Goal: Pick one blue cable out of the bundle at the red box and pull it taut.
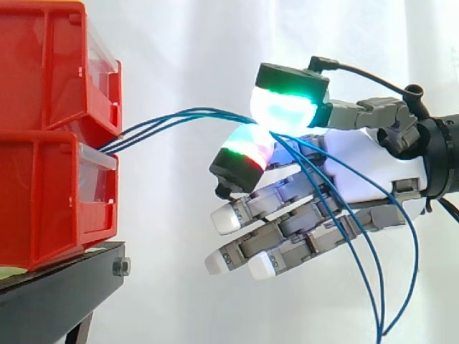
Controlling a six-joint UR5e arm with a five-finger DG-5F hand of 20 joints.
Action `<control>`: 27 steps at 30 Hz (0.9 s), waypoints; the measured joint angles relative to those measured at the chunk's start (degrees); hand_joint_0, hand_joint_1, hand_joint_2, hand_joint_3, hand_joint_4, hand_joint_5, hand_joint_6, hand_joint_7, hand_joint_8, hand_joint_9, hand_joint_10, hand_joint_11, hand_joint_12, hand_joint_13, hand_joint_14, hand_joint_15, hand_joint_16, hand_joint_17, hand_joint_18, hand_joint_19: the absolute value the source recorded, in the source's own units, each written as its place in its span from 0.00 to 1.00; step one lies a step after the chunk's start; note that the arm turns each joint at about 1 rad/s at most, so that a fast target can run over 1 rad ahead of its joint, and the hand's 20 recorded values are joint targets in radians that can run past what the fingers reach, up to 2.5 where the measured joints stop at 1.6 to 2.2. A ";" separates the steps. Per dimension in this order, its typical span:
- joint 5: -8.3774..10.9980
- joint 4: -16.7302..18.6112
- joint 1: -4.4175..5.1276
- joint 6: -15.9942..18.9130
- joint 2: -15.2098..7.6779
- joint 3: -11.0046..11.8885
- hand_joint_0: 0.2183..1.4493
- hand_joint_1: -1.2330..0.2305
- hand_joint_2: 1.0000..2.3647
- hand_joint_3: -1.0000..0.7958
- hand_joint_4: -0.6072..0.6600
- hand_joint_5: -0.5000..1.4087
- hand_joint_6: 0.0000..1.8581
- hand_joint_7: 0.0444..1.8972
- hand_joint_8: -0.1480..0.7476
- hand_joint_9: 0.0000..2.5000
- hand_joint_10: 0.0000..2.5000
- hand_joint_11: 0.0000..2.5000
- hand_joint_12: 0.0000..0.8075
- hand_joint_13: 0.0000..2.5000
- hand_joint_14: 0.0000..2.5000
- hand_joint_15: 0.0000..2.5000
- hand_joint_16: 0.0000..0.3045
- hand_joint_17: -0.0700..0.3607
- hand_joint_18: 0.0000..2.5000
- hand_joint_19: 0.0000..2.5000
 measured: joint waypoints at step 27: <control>0.01 -0.06 0.00 -0.22 0.00 0.04 0.46 0.25 0.00 0.31 0.38 0.16 0.47 0.47 0.43 0.21 0.00 0.13 0.44 0.06 0.00 0.00 0.18 0.45 0.14 0.07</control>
